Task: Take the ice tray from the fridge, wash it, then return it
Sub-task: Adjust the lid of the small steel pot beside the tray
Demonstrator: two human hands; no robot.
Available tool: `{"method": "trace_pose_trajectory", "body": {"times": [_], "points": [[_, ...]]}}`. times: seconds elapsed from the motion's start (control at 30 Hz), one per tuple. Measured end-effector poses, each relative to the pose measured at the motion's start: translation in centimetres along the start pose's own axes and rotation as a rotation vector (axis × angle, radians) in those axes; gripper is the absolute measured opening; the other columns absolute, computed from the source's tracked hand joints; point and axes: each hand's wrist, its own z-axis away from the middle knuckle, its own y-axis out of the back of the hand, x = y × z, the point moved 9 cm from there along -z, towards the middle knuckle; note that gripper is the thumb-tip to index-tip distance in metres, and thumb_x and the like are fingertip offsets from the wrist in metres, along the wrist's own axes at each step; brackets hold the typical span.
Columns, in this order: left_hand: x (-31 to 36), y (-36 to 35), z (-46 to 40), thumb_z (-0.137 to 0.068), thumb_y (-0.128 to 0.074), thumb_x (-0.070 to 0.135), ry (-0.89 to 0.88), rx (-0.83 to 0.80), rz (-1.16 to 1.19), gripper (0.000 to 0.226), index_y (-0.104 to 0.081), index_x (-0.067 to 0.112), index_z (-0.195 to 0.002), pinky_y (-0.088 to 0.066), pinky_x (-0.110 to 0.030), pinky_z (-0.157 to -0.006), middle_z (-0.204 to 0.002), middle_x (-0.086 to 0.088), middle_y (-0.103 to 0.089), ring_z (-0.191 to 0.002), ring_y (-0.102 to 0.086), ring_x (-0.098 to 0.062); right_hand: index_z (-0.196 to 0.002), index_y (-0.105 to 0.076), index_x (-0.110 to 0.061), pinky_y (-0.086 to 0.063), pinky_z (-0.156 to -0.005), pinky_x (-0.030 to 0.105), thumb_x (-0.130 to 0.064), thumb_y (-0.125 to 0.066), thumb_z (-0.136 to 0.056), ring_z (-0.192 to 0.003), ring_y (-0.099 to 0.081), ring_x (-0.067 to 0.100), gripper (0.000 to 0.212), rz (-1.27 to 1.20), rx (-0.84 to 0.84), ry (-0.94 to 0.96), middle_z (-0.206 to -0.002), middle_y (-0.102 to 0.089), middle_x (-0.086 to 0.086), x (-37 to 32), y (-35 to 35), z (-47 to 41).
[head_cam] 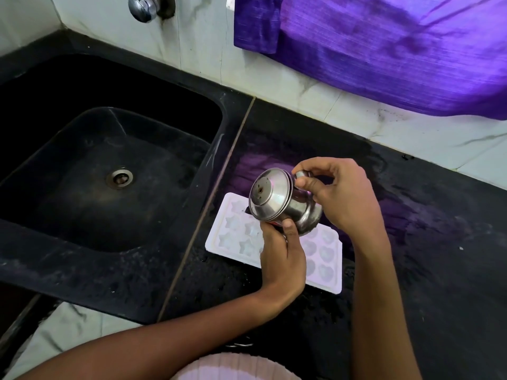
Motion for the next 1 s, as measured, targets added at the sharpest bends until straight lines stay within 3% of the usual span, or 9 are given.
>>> {"method": "trace_pose_trajectory", "body": {"times": [0.13,0.3,0.43,0.53,0.67,0.77,0.83,1.0], "points": [[-0.5,0.0,0.0,-0.094,-0.019,0.055,0.029,-0.002,0.008,0.049,-0.033,0.026,-0.13,-0.045,-0.045,-0.096,-0.129,0.008,-0.057,-0.113,-0.057,-0.021,-0.081,-0.07,-0.03,-0.043,-0.066,0.014,-0.016,-0.069,-0.082,-0.077,-0.061,0.001,0.013,0.02,-0.002,-0.012,-0.077,-0.067,-0.013,-0.1,-0.1,0.1],[-1.1,-0.1,-0.1,-0.088,-0.017,0.063,0.068,-0.003,0.006,0.039,-0.031,0.039,-0.117,-0.048,-0.049,-0.091,-0.123,0.003,-0.062,-0.107,-0.06,-0.034,-0.081,-0.07,-0.03,-0.043,-0.069,0.014,-0.018,-0.069,-0.081,-0.081,-0.06,0.001,0.013,0.042,-0.004,-0.012,-0.081,-0.067,-0.013,-0.2,-0.4,0.2],[-1.3,0.0,0.0,-0.097,-0.022,0.051,0.082,-0.002,-0.004,0.025,-0.031,0.038,-0.116,-0.048,-0.049,-0.09,-0.123,0.0,-0.062,-0.107,-0.059,-0.037,-0.081,-0.069,-0.032,-0.042,-0.069,0.013,-0.018,-0.068,-0.082,-0.081,-0.059,-0.001,0.014,0.049,-0.001,-0.006,-0.079,-0.065,-0.017,-0.3,-0.5,0.2],[-1.0,0.0,0.0,-0.098,-0.023,0.047,0.058,-0.007,0.009,0.035,-0.033,0.031,-0.128,-0.048,-0.048,-0.092,-0.125,0.002,-0.061,-0.109,-0.059,-0.034,-0.082,-0.07,-0.031,-0.043,-0.068,0.013,-0.019,-0.068,-0.082,-0.08,-0.059,-0.001,0.012,0.047,0.001,-0.003,-0.078,-0.065,-0.017,-0.4,-0.5,0.3],[-0.8,0.0,0.1,-0.098,-0.023,0.045,0.067,-0.007,0.013,0.02,-0.028,0.04,-0.116,-0.046,-0.041,-0.096,-0.122,0.012,-0.057,-0.112,-0.058,-0.021,-0.082,-0.069,-0.032,-0.041,-0.066,0.013,-0.018,-0.068,-0.083,-0.08,-0.059,-0.001,0.014,0.044,0.0,0.008,-0.079,-0.065,-0.016,-0.6,-0.3,0.4],[-0.4,0.0,0.2,-0.098,-0.023,0.044,0.041,-0.012,0.003,0.033,-0.032,0.032,-0.128,-0.045,-0.04,-0.096,-0.127,0.007,-0.059,-0.113,-0.058,-0.022,-0.081,-0.068,-0.032,-0.039,-0.065,0.012,-0.017,-0.068,-0.083,-0.079,-0.059,-0.001,0.015,0.042,0.005,0.017,-0.079,-0.065,-0.017,-0.7,-0.1,0.5],[0.0,0.0,0.3,-0.099,-0.024,0.042,0.009,-0.005,0.006,0.043,-0.028,0.027,-0.139,-0.043,-0.035,-0.098,-0.13,0.012,-0.055,-0.114,-0.055,-0.013,-0.081,-0.068,-0.032,-0.04,-0.064,0.013,-0.016,-0.067,-0.083,-0.077,-0.06,-0.001,0.016,0.033,0.014,0.031,-0.077,-0.064,-0.018,-0.9,0.0,0.7],[0.5,0.1,0.6,-0.094,-0.026,0.052,-0.072,0.035,-0.012,0.057,-0.02,0.023,-0.144,-0.039,-0.026,-0.093,-0.138,0.012,-0.049,-0.11,-0.05,-0.003,-0.081,-0.068,-0.031,-0.043,-0.066,0.022,-0.015,-0.065,-0.085,-0.071,-0.058,0.003,0.017,-0.027,-0.007,0.071,-0.077,-0.066,-0.015,-0.9,0.0,0.8]]}}
